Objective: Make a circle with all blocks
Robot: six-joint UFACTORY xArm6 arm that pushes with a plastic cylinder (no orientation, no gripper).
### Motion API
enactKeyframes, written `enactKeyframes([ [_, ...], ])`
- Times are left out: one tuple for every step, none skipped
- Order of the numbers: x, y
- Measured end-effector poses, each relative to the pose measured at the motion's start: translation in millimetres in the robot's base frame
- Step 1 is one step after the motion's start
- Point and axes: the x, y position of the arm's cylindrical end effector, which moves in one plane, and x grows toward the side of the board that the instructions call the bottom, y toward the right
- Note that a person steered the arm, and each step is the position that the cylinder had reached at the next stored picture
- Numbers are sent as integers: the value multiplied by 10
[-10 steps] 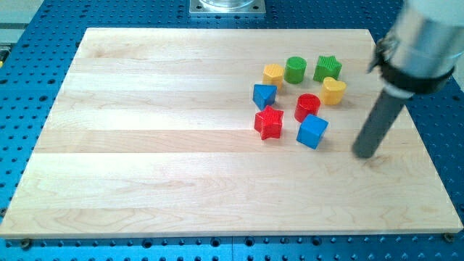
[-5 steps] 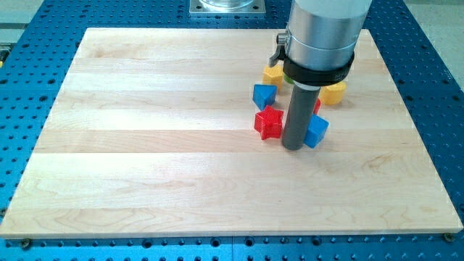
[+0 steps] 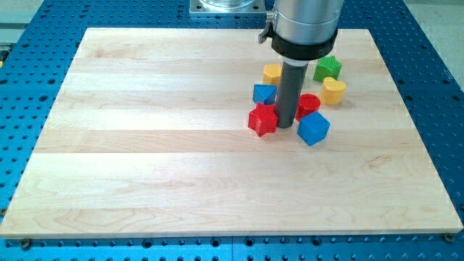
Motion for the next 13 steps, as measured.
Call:
enactKeyframes([
  [-63, 90],
  [-62, 307],
  [-62, 387],
  [92, 270],
  [165, 150],
  [325, 52],
  [333, 52],
  [368, -132],
  [715, -145],
  [899, 130],
  [899, 286],
  [878, 547],
  [736, 658],
])
